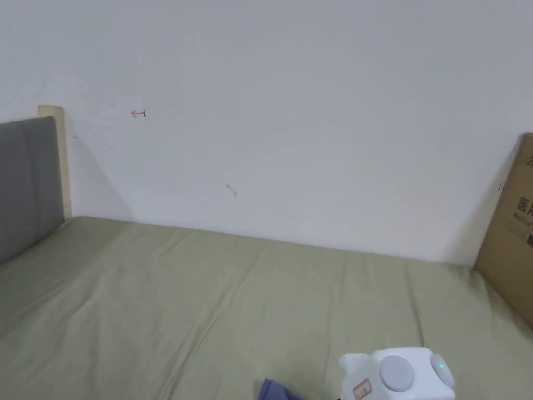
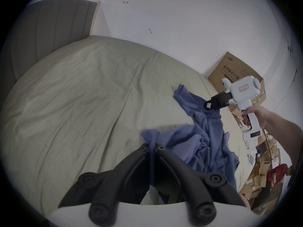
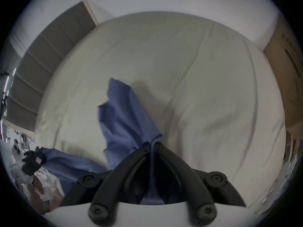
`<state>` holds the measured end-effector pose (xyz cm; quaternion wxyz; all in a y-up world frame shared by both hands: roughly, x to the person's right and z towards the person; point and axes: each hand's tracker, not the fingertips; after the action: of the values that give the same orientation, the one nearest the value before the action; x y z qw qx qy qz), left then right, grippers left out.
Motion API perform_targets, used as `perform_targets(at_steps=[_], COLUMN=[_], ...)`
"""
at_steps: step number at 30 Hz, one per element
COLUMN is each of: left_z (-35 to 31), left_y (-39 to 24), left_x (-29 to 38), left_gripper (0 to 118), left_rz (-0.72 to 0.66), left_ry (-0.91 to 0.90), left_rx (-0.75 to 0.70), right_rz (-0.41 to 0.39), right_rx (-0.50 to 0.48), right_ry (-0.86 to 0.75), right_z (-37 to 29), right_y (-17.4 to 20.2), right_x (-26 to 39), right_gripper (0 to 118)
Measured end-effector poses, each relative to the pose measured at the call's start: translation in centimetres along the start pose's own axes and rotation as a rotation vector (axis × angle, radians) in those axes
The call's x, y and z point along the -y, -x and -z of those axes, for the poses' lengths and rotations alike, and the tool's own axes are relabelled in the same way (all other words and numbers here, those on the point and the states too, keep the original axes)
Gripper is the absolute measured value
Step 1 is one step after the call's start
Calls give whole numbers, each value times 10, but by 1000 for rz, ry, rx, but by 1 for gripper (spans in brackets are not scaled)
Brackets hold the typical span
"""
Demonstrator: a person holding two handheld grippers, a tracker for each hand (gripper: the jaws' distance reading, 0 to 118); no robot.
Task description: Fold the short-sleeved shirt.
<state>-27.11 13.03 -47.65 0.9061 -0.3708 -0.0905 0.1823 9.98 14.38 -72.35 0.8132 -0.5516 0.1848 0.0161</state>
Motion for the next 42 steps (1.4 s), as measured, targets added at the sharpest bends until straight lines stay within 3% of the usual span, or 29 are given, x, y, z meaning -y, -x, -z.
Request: perform_targets(at_steps=[2, 10, 21, 27, 32, 42], left_z=[-23, -135, -265, -306, -316, -261], left_y=[-6, -24, -98, -122, -140, -165], left_x=[-11, -80, -187, -227, -260, -353], left_gripper=[3, 3, 3, 3, 3, 3], left_rz=[8, 75, 154, 165, 173, 141], left_ry=[-40, -231, -435, -517, -553, -583], left_rx=[-16, 7, 41, 29, 33, -1], right_rz=[11, 119, 109, 45, 36, 12], right_rx=[51, 5, 62, 144, 188, 341], right_ry=[-94, -396, -688, -787, -841, -886], right_z=[-37, -236, -446, -517, -552, -549], right_y=[0, -20, 13, 27, 30, 19], right_x=[14, 68, 105, 94, 66, -40], right_gripper=[2, 2, 2, 2, 2, 2])
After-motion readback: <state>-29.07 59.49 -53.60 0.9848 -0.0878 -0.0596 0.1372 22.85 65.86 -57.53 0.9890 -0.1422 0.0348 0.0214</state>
